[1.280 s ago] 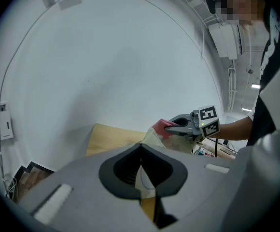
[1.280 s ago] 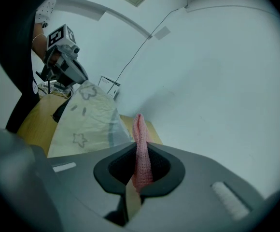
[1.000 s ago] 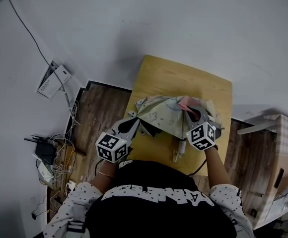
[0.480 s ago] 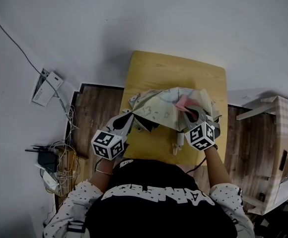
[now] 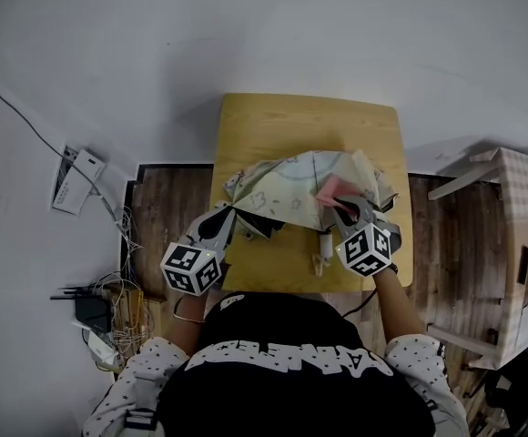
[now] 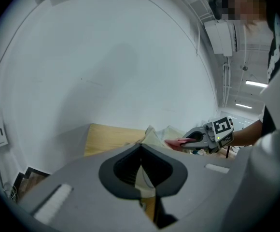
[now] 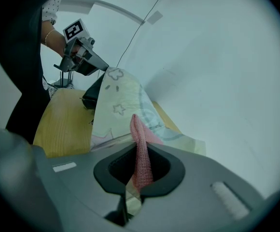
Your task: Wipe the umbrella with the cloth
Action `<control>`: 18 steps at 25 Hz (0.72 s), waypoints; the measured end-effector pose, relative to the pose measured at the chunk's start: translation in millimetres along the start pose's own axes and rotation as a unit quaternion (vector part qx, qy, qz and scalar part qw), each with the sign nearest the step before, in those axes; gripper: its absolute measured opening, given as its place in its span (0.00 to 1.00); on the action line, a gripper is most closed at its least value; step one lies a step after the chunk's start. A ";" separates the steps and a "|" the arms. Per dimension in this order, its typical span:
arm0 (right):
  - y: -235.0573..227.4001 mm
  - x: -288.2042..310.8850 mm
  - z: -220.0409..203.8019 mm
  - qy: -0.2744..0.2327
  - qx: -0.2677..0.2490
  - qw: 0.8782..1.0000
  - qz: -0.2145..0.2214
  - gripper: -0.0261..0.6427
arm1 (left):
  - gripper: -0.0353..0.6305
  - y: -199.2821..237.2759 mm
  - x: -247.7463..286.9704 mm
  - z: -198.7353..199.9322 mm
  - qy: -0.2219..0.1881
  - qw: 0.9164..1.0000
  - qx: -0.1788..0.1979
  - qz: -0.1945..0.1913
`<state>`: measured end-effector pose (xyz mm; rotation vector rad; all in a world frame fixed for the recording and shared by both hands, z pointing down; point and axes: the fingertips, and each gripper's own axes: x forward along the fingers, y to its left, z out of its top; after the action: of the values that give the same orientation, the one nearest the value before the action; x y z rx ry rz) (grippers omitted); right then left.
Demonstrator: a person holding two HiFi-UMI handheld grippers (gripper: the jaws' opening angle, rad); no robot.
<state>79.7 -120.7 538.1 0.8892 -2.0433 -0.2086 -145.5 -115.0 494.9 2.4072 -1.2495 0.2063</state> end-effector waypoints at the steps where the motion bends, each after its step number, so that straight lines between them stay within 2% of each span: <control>1: 1.4 -1.6 -2.5 0.001 0.002 1.000 0.000 0.09 | 0.05 -0.6 0.5 -0.1 0.000 1.000 0.001 -0.001; 18: 33.0 -18.4 -17.1 0.007 0.019 0.999 0.024 0.09 | 0.05 -10.0 4.7 20.9 -0.015 1.000 0.026 -0.010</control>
<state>82.7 -81.5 551.2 0.8615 -2.0594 -0.1367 -135.9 -122.4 474.6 2.4747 -1.2461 0.1984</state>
